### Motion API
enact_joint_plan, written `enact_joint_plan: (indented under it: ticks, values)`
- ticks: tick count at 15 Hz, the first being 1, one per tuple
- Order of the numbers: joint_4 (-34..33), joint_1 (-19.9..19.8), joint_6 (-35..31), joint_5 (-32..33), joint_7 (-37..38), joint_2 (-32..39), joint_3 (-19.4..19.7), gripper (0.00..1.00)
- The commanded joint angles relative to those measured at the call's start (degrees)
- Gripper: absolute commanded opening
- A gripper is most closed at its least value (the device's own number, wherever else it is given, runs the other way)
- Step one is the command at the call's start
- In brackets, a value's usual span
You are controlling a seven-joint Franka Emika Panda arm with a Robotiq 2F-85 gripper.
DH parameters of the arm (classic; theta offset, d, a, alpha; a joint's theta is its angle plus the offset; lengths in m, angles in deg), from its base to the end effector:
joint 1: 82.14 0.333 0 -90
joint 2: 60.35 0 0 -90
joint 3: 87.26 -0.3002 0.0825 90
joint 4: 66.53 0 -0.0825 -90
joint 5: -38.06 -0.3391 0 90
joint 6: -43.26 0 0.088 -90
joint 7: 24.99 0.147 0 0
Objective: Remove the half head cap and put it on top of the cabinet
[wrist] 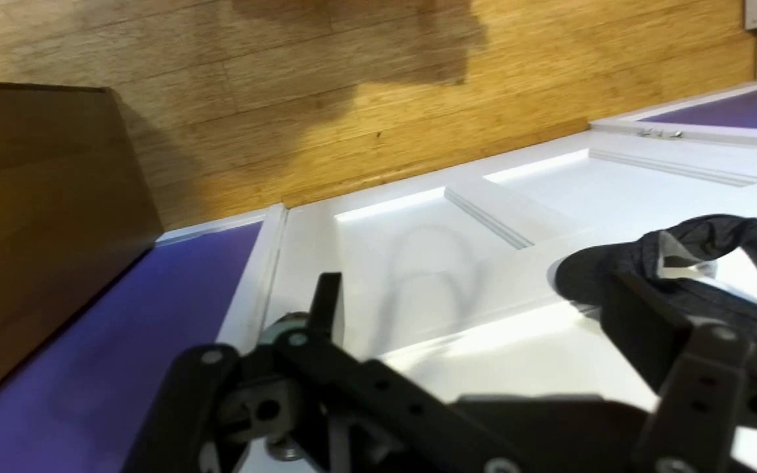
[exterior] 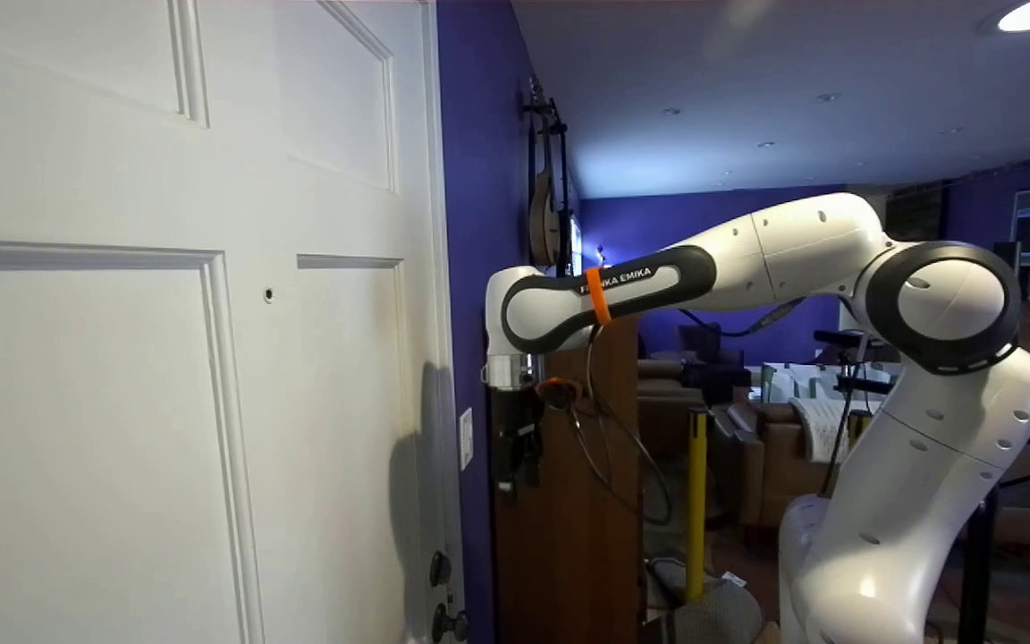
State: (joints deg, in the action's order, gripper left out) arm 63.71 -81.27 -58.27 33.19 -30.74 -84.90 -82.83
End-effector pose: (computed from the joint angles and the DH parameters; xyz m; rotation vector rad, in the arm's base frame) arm 0.3762 -0.0146 0.4754 -3.0197 -0.0397 0.0981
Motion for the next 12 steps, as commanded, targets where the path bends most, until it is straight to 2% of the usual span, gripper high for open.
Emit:
enact_joint_plan:
  ticks: [1, 2, 3, 6, 12]
  values:
    - [0.77, 3.16, -5.19, -4.51, -1.31, 4.22, -3.12, 1.00]
    - [0.70, 3.87, -6.40, -4.80, -1.47, 5.26, -3.92, 1.00]
    - [0.31, 2.51, -3.91, -3.14, -0.20, 3.73, -3.32, 1.00]
    - [0.33, 3.61, -5.70, -3.53, -0.14, 5.81, -4.78, 1.00]
    - [0.32, 3.49, -5.74, -3.54, -0.34, 5.80, -4.56, 1.00]
